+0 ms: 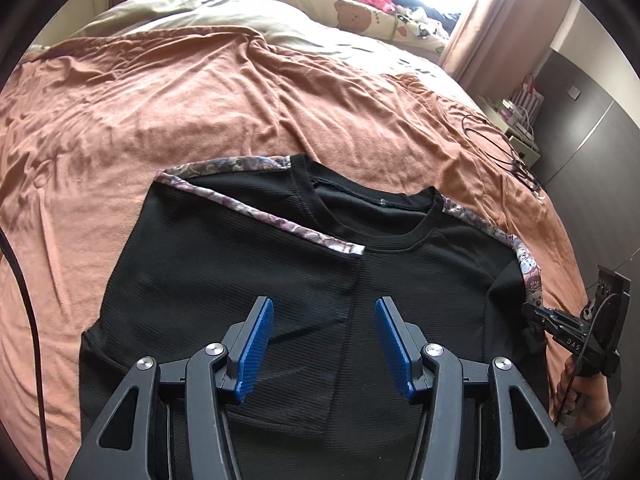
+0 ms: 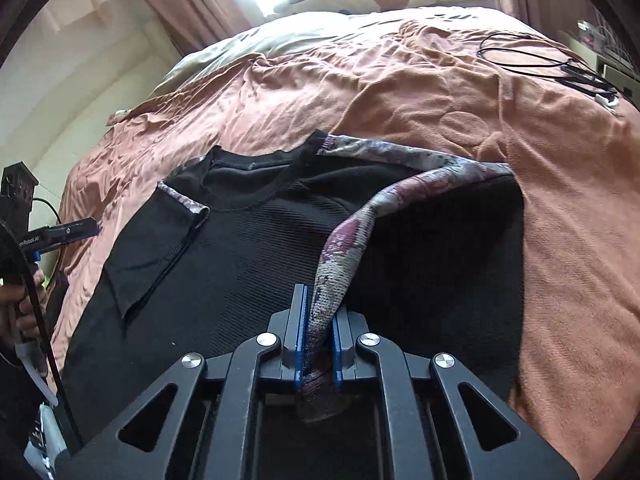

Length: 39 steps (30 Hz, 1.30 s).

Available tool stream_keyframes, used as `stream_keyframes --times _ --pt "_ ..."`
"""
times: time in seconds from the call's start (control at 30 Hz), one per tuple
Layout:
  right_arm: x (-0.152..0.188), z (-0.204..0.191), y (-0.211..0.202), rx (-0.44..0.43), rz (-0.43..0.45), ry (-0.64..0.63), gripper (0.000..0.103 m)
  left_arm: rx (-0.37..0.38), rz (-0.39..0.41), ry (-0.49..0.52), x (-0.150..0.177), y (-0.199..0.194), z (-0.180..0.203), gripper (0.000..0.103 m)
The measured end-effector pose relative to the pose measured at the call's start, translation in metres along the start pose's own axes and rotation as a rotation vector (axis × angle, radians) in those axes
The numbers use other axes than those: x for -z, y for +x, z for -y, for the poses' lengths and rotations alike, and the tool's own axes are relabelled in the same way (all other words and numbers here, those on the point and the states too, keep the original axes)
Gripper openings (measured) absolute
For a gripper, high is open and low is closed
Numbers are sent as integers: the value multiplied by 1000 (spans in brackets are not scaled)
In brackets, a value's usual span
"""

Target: Fold small clothes

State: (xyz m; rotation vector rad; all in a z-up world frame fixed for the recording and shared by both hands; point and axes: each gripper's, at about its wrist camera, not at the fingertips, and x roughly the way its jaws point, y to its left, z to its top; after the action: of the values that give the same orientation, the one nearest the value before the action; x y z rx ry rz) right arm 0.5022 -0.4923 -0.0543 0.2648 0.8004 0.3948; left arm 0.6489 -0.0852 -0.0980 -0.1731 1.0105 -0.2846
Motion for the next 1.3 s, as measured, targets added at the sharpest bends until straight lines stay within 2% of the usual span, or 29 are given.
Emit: stream_keyframes --times 0.2,0.27,0.33,0.4,0.53,0.77,1.03,1.17,1.3 --pt "-36 -9 32 -61 16 68 10 -22 18 -36 4 -16 -34 55" --pt "-45 -12 42 -86 15 90 26 -30 24 -45 4 -19 -43 55" --pt "-51 -14 46 -98 31 99 71 -34 26 -57 5 -20 -52 55" --pt "-53 -17 42 -102 74 95 81 -36 25 -64 7 -20 -58 55" --pt "-48 -14 35 -107 81 111 81 -38 25 -68 9 -19 -64 55" --pt "-23 -5 -3 -34 93 131 81 -4 20 -72 13 -15 -53 55" --pt "15 6 -55 58 95 152 81 51 7 -45 19 -14 -15 55" --pt "44 17 -85 124 123 196 81 71 2 -19 24 -16 13 55" --pt "69 27 -99 168 124 228 76 99 -10 -12 30 -14 38 55"
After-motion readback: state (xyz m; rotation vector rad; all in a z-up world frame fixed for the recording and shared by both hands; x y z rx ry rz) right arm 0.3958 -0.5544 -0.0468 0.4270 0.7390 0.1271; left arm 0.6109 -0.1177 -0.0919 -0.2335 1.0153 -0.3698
